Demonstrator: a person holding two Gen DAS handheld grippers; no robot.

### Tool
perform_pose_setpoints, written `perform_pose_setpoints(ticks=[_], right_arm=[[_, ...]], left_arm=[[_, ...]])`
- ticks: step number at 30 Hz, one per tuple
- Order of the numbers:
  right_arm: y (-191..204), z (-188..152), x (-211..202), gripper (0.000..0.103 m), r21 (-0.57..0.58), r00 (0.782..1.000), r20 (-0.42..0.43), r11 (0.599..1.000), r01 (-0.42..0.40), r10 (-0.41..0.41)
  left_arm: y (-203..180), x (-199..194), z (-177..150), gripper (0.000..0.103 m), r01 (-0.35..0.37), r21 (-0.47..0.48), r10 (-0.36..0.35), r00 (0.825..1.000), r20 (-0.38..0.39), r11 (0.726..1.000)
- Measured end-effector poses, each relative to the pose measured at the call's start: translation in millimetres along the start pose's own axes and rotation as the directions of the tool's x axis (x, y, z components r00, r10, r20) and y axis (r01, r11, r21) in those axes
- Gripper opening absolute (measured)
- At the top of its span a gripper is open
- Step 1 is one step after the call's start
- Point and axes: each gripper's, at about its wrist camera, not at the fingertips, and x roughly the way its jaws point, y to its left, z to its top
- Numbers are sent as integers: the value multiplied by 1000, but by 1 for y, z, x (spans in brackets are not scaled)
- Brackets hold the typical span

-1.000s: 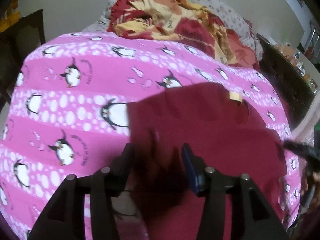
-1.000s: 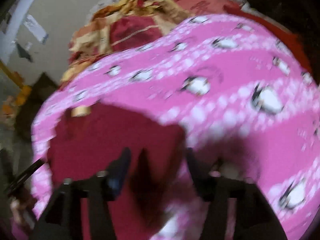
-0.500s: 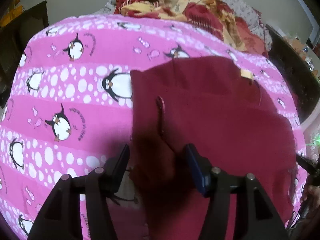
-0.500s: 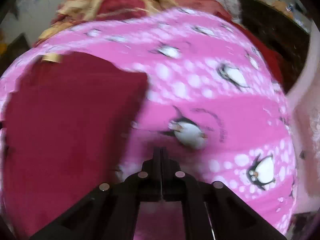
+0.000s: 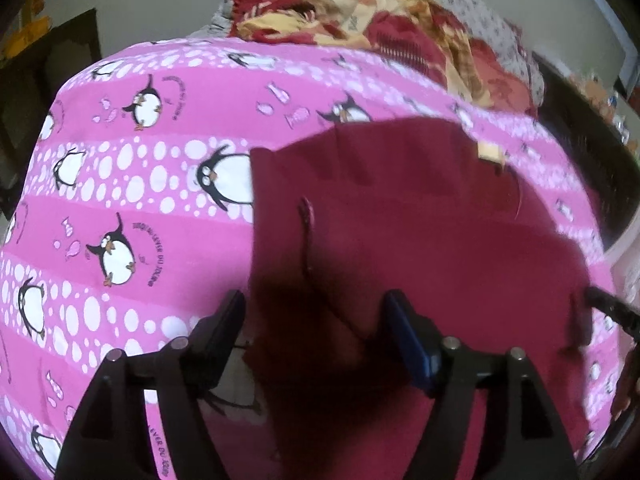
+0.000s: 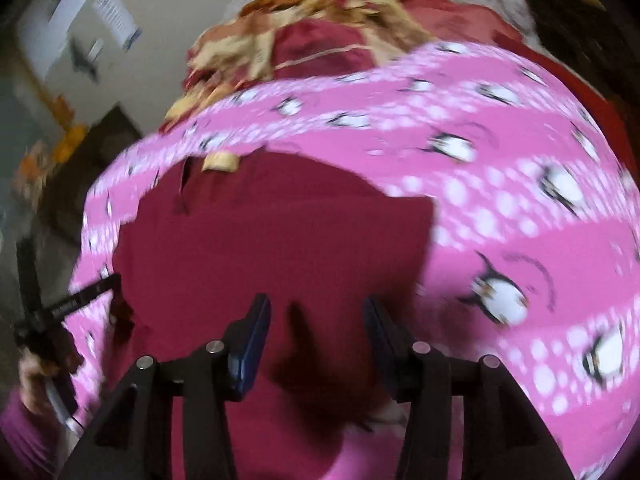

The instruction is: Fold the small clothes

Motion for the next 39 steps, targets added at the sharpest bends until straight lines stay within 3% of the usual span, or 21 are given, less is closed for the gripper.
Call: perform_pose_setpoints(ticks=[3,4,7,11,16,18,23,27,28,30,33,35,39], right_arm=[[-6,6,30,52,-22,992,-48,993,112,-113],[-11,8,34,52,-4,992,-55,993,117,-117],[-27,10,33,52,88,995,-62,993,79,-74],[-26,4,11,53,77,996,-52,994,82,-79],[-25,-30,-24,61,166,998,-33,985,-45,52],[-24,-46,-32,64,185,997,-41,981,-62,71],[-19,-76,-24,64,210,989,-80,972,-103,122],[-5,-74,-9,64,178,992,-29,977,-116,123],[0,-73,-4,59,153,995,-33,985,-83,89],[4,-72,0,15,117,999,-29,993,-12,15],[-1,-71,-10,6,102,1000,-6,995,14,-14],[-8,-72,-22,6,97,998,14,993,62,-63],[-34,-78,-20,5,155,996,-11,984,84,-83]], left_arm=[[-3,14,-1,75,-21,15,21,999,-27,1000],[-2,18,-2,77,-23,10,24,999,-36,1000],[2,24,-6,79,-19,-18,18,999,-51,1000],[2,17,-10,79,-20,-11,19,999,-39,1000],[4,1,-16,79,-13,-5,13,999,-29,1000],[6,-5,-20,79,-11,0,11,999,-33,1000],[19,-20,-35,79,4,-46,-6,1000,-30,999],[28,-26,-48,79,0,-74,-3,999,-42,997],[30,-27,-50,79,-5,-75,1,999,-44,997],[34,-31,-55,79,-14,-74,10,999,-49,997],[43,-40,-64,79,-35,-70,31,998,-52,997],[51,-46,-69,79,-43,-75,39,998,-55,996],[59,-48,-80,79,-35,-97,29,997,-67,995]])
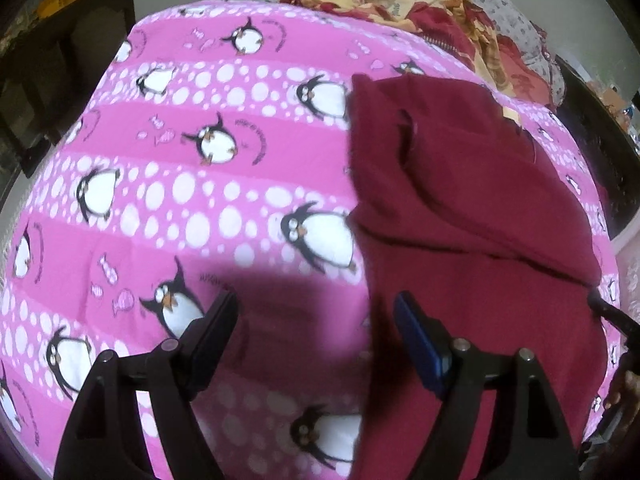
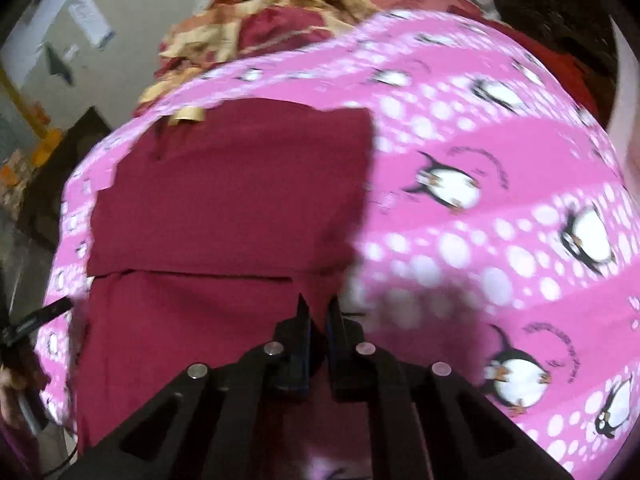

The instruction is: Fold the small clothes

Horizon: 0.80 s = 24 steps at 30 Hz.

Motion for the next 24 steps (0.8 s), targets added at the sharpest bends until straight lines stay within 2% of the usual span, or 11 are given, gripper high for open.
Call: perform_pose_setpoints(ticks=[5,7,9,11,17,20,24], right_arm=[[11,-1,1,6,-36,1000,-16,999,16,-17],[10,0,-5,15,-14,999,-35,1000,2,-2],[7,-5,-15,45,16,999,-40,1000,-19,19],[4,-13,-25,54,42,996,-41,996,-73,74],[9,-41,-48,55,25,986,-73,989,-145,147],[11,-59,-51,56,29,968,-146,979,-204,206],[11,-81,-60,57,10,958,-190,977,-215,213]], left_arm=[[-7,1,-10,79,2,23,-2,1000,-19,1000],[-11,-1,-14,79,-1,39,2,1000,-19,999],[-13,-3,-19,79,1,49,0,1000,-20,999],[-15,-7,-24,79,11,51,-10,1000,-20,999],[-21,-16,-43,79,14,72,-12,999,-37,997],[-22,-23,-53,79,6,88,-3,1000,-31,996],[-21,-36,-67,79,7,95,-4,1000,-26,995]])
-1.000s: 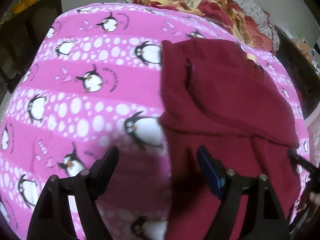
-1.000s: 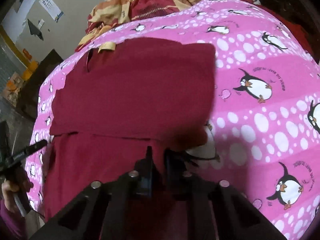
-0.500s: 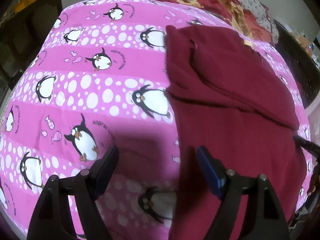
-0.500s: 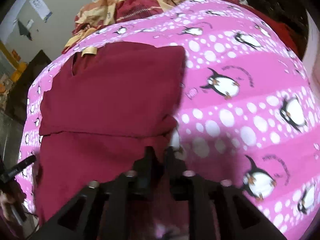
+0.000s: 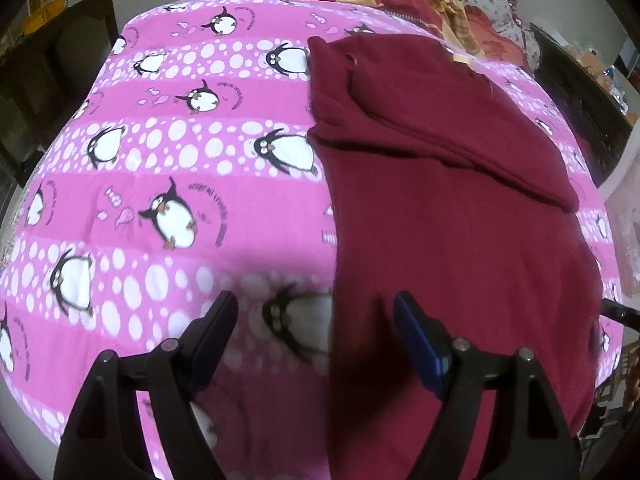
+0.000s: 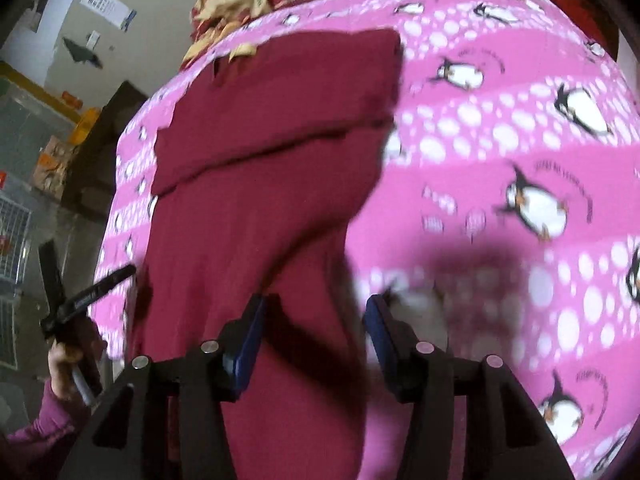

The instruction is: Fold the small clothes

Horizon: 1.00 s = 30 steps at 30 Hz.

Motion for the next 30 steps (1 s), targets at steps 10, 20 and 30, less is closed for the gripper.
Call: perform_pose_setpoints(ticks=[10,20,30], right_arm=[[8,-36,-13,63,-26,999,3,999,34,-34],[20,-63,-14,71,-70,998,-16,996,61,-62],[4,-85,-19,74,-17,999,-46,1000,11,-12]], left_arm=[[-1,-18,-32,79,13,9,-12,1000,-11,1000],[2,-38,-59,79,81,20,-80,996,-46,997],[13,-51,-99,79,158,9,-155,976,-155,987]])
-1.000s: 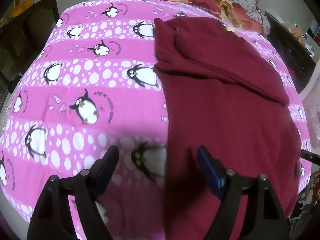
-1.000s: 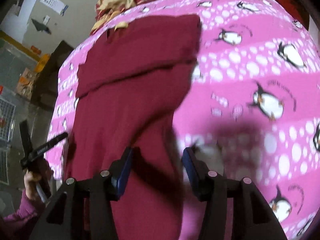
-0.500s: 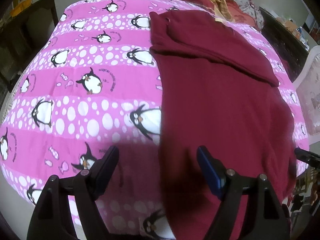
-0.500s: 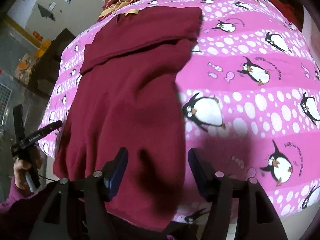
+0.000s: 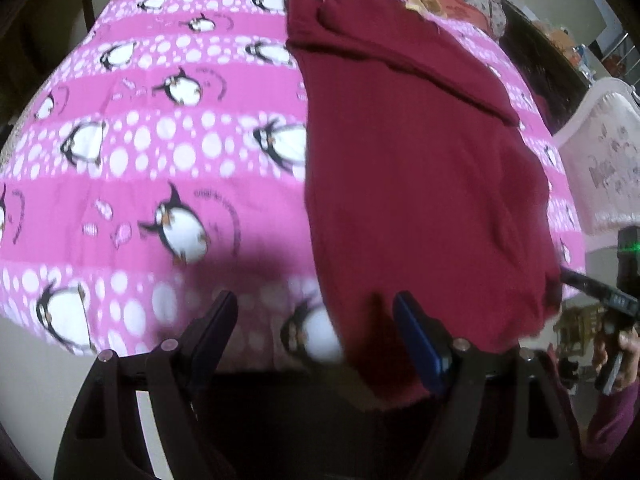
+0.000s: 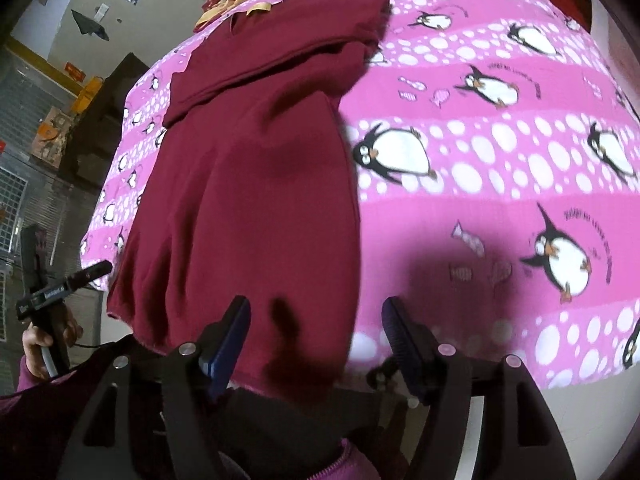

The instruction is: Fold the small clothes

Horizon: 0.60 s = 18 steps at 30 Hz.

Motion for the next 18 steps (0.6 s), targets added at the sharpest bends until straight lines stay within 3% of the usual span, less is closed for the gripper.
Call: perform_pose_setpoints(ticks=[7,18], right_arm=[[-6,-7,2,75,40,998,-22,998,-54,55],[1,-12,16,76,41,988,-64,989,-140,143]], left_arm=[[-16,9,-16,79,98,24,-96,993,-63,995],[-20,24,-7,79,124,-18,-125,988,-87,992]])
